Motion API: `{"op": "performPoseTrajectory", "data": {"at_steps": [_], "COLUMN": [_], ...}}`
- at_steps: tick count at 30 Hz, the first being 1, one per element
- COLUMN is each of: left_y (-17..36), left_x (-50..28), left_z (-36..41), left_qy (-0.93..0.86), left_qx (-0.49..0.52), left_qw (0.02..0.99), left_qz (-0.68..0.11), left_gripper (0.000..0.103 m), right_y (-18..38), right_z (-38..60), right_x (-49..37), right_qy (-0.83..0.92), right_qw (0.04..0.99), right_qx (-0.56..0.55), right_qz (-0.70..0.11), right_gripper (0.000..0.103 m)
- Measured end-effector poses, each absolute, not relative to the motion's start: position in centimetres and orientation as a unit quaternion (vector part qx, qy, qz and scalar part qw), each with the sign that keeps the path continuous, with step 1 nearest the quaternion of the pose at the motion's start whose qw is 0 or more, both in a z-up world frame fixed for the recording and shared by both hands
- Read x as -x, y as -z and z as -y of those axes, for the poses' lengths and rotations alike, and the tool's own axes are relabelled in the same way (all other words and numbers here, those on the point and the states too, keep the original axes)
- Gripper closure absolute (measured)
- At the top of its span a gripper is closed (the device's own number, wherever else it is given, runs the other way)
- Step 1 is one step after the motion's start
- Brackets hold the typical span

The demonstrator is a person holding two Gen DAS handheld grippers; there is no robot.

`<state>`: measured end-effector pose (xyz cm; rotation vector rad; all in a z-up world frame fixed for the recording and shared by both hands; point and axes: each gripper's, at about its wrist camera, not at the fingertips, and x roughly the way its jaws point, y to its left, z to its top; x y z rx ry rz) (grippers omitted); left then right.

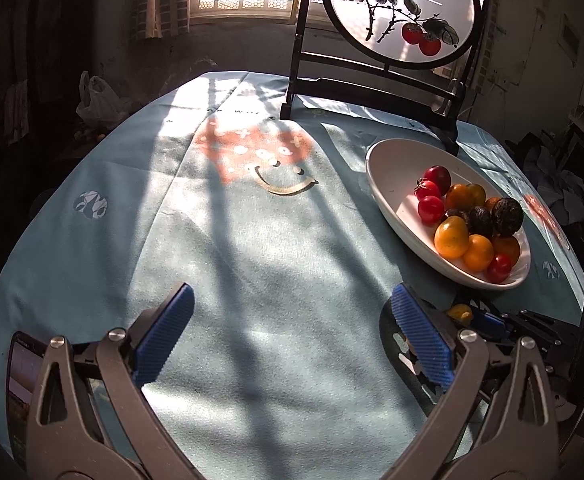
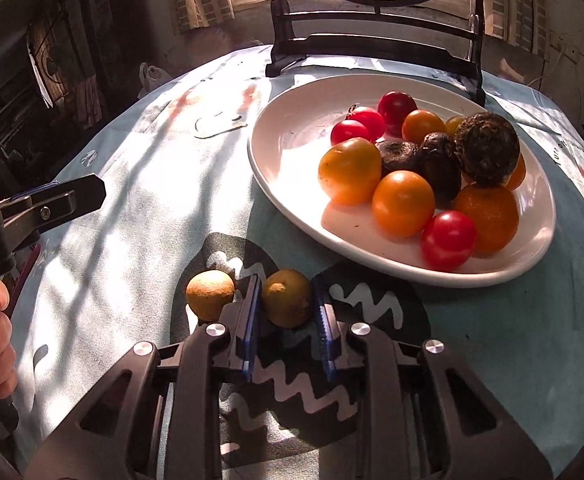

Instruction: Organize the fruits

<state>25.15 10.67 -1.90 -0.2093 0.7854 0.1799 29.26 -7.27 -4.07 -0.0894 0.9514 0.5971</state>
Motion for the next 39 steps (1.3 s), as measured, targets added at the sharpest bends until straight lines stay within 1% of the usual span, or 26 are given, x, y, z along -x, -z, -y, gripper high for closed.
{"op": "performPoseTrajectory", "data": {"at_steps": [9,12,14,16,18,19,20,21,24,29,31,33,34,39], "left_y": [2.9,3.4,3.6,3.9,4.1,4.2,4.5,4.7,5.1,5.4,5.7,6.0,6.2,6.3], "left_x": [-25.5,-25.6,-25.6,-25.5,-25.6,-25.6,-25.7,-25.7,-25.7,-26.0,-26.4,-26.7,-26.8,-26.9], "left_z": [-8.6,-6.6,-5.5,-4.7,-3.9,-3.6,-3.3,-3.1,-2.2,-1.7,-1.6,-1.4,-1.3,-0.7], "left_qy": [-0.061,-0.006,0.043,0.057,0.065,0.07,0.078,0.087,0.097,0.093,0.088,0.084,0.084,0.077], "left_qx": [0.078,0.054,0.055,0.049,0.03,0.025,0.023,0.021,0.002,-0.009,-0.01,-0.012,-0.014,-0.031], "left_qw": [0.913,0.912,0.906,0.906,0.907,0.906,0.904,0.901,0.897,0.899,0.898,0.895,0.894,0.896], "left_qz": [-0.396,-0.407,-0.417,-0.416,-0.415,-0.417,-0.42,-0.424,-0.43,-0.428,-0.431,-0.438,-0.44,-0.437], "left_gripper": [0.002,0.002,0.003,0.007,0.017,0.019,0.024,0.031,0.045,0.051,0.056,0.064,0.066,0.067], "right_y": [1.3,1.4,1.3,1.2,1.1,1.1,1.0,1.0,1.2,1.1,1.1,1.1,1.1,1.1], "right_z": [12.6,14.2,14.5,14.5,14.3,14.3,14.2,14.2,14.2,14.3,14.3,14.3,14.4,14.4], "right_x": [-27.0,-26.5,-26.3,-26.1,-26.0,-26.0,-26.0,-25.9,-26.0,-26.0,-26.0,-26.0,-26.0,-26.0], "right_qy": [-0.286,-0.278,-0.274,-0.273,-0.275,-0.275,-0.275,-0.275,-0.274,-0.272,-0.271,-0.27,-0.27,-0.268], "right_qw": [0.861,0.86,0.861,0.862,0.863,0.863,0.863,0.863,0.862,0.863,0.863,0.864,0.864,0.865], "right_qx": [-0.03,-0.051,-0.055,-0.056,-0.054,-0.053,-0.051,-0.051,-0.051,-0.051,-0.051,-0.052,-0.052,-0.052], "right_qz": [-0.419,-0.425,-0.425,-0.423,-0.421,-0.42,-0.42,-0.421,-0.424,-0.422,-0.422,-0.422,-0.422,-0.421], "right_gripper": [0.077,0.077,0.077,0.077,0.077,0.077,0.077,0.077,0.077,0.077,0.077,0.077,0.077,0.077]}}
